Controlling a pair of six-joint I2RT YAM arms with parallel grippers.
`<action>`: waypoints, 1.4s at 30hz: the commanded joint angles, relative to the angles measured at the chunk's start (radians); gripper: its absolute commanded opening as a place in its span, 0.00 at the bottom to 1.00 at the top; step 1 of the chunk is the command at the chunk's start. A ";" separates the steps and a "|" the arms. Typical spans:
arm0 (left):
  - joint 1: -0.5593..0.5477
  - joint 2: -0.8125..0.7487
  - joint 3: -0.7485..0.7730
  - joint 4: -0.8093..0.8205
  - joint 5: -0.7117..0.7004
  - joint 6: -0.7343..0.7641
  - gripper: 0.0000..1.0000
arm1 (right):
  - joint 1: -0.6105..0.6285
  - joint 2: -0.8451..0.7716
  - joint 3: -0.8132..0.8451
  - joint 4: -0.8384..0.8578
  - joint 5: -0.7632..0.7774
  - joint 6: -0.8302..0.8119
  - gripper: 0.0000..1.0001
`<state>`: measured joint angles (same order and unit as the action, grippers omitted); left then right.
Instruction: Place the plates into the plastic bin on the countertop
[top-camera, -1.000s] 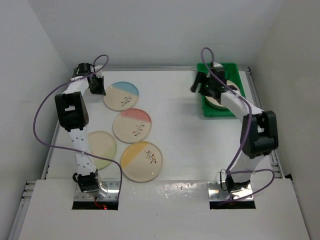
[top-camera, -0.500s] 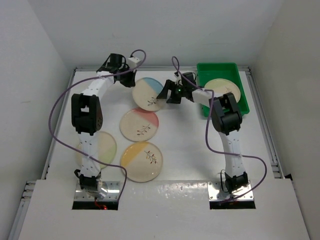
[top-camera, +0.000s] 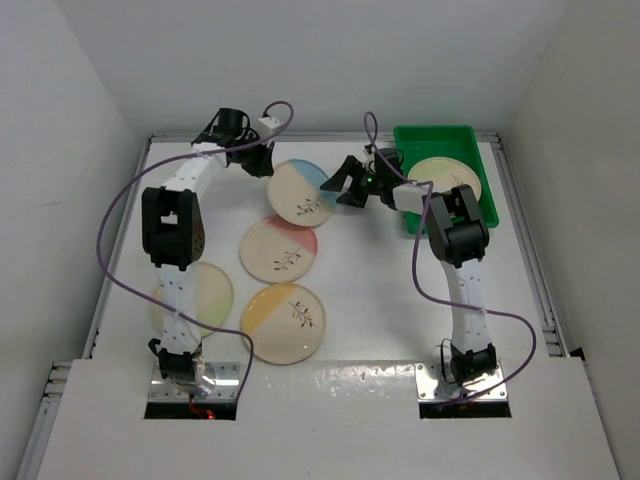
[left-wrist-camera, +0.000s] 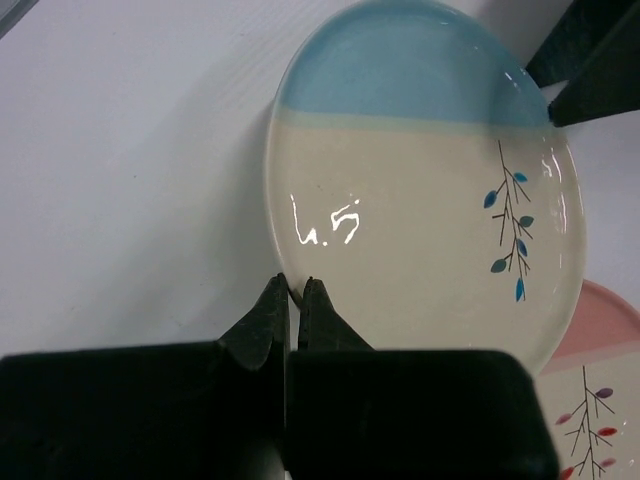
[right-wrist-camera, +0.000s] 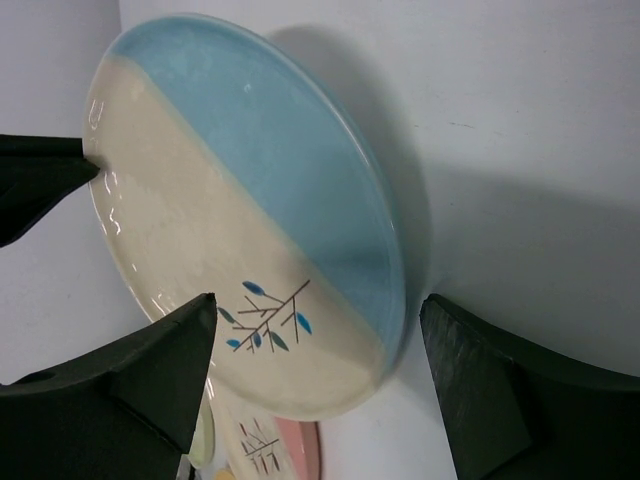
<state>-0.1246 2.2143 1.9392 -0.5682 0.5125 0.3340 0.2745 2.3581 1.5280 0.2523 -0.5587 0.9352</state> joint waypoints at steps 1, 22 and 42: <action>-0.007 -0.036 -0.008 0.007 0.136 0.080 0.00 | -0.004 0.050 -0.022 -0.031 0.051 -0.007 0.82; -0.084 0.070 0.178 -0.078 0.326 0.255 0.00 | -0.057 0.107 0.008 -0.036 -0.208 -0.093 0.83; -0.112 0.064 0.211 0.008 0.189 0.128 0.00 | -0.132 -0.146 -0.210 0.304 -0.303 0.088 0.00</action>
<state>-0.2276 2.3272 2.1059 -0.5884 0.7212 0.4911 0.1772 2.3180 1.3048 0.4259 -0.9077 0.9680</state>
